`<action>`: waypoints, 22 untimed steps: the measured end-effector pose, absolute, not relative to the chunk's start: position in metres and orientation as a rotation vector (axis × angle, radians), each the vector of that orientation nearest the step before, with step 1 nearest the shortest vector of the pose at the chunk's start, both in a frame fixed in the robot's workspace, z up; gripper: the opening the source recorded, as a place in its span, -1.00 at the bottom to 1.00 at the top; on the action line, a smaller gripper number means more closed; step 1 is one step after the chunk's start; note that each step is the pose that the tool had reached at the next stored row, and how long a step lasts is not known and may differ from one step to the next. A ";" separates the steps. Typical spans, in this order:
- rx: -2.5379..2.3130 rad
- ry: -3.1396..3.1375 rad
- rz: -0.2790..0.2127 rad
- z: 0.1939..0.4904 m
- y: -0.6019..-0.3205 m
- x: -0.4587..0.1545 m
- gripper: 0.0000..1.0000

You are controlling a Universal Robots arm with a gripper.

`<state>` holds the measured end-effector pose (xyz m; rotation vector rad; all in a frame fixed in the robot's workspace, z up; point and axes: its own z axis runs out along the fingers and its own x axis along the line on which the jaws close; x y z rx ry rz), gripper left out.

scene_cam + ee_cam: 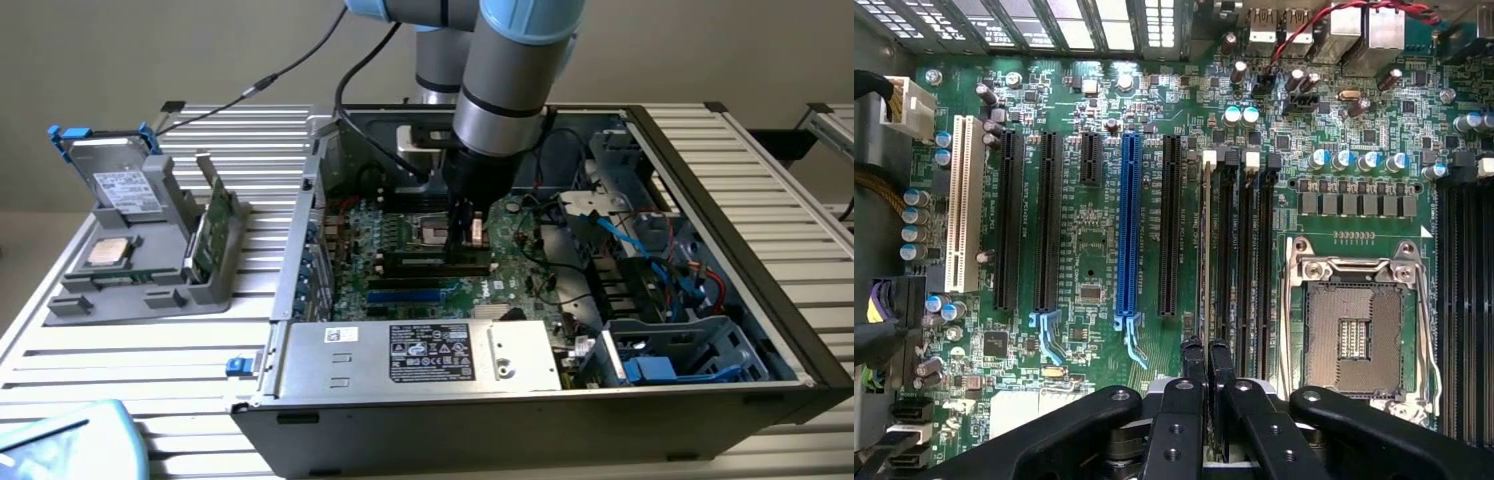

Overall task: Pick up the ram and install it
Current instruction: 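Insert the ram into the slot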

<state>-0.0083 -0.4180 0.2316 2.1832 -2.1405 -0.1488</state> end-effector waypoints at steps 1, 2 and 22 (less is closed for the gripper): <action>2.183 -2.141 -0.149 0.231 -0.418 -0.008 -0.74; 2.183 -2.141 -0.149 0.231 -0.418 -0.008 -0.74; 2.181 -2.139 -0.145 0.227 -0.418 -0.008 -0.74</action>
